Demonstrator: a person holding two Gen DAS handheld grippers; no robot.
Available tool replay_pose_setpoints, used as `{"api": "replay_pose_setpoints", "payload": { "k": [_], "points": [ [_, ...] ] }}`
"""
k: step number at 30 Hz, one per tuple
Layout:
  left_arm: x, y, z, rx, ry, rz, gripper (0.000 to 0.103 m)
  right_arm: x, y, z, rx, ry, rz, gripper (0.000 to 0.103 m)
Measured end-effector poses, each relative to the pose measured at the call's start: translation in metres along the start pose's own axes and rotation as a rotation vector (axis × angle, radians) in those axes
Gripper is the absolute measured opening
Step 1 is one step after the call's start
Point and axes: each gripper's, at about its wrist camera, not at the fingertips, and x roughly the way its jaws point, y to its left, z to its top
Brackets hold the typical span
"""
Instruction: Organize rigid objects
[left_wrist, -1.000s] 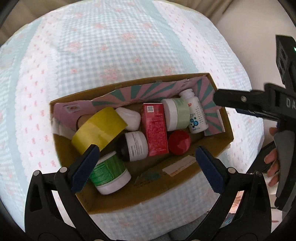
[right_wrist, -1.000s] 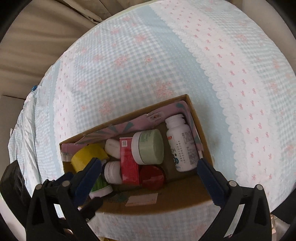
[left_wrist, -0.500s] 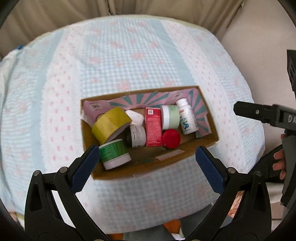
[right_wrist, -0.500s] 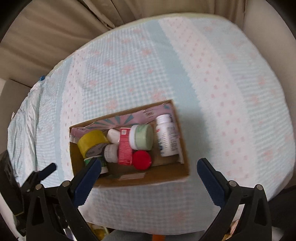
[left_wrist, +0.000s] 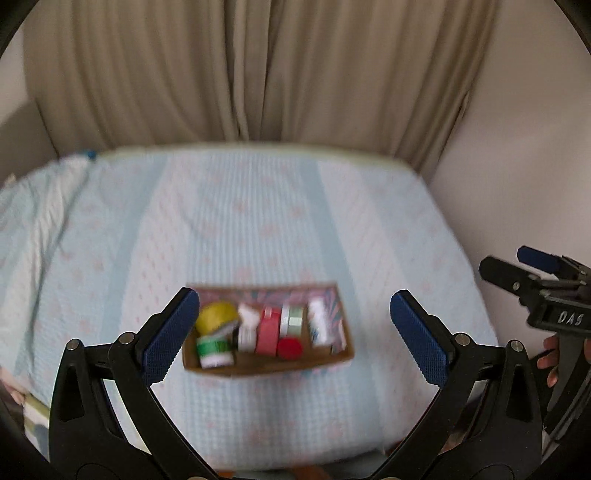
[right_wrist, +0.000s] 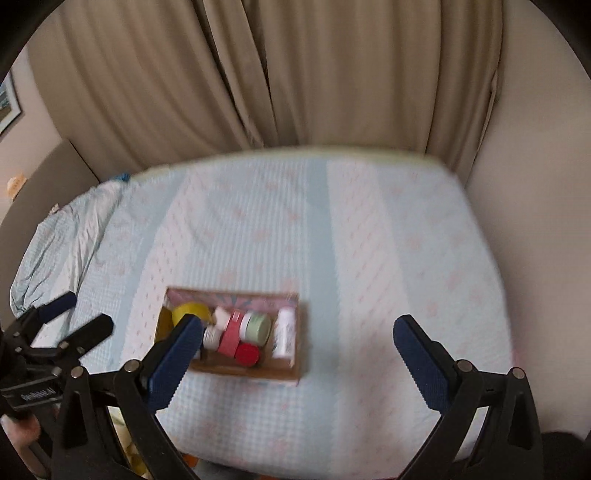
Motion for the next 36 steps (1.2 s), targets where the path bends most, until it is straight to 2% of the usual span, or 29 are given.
{"api": "replay_pose_setpoints", "payload": {
  "k": [5,10,17,24,36],
  "points": [
    [-0.055,-0.017,0.018,-0.005,-0.154,0.03,0.103,-0.049,-0.003,0.01,-0.044,-0.132,-0.029,0.103],
    [-0.076,-0.018,0.015,-0.009,-0.228,0.05,0.103,-0.067,-0.006,0.003,-0.043,-0.184,-0.041,0.103],
    [-0.083,-0.014,0.001,-0.035,-0.257,0.07,0.103,-0.076,-0.01,-0.006,-0.034,-0.236,-0.039,0.103],
    [-0.086,-0.02,-0.001,0.008,-0.272,0.098,0.103,-0.085,-0.01,-0.003,-0.021,-0.285,-0.04,0.103],
    [-0.09,-0.02,0.001,0.021,-0.298,0.09,0.103,-0.086,-0.008,-0.001,-0.005,-0.296,-0.038,0.103]
  ]
}}
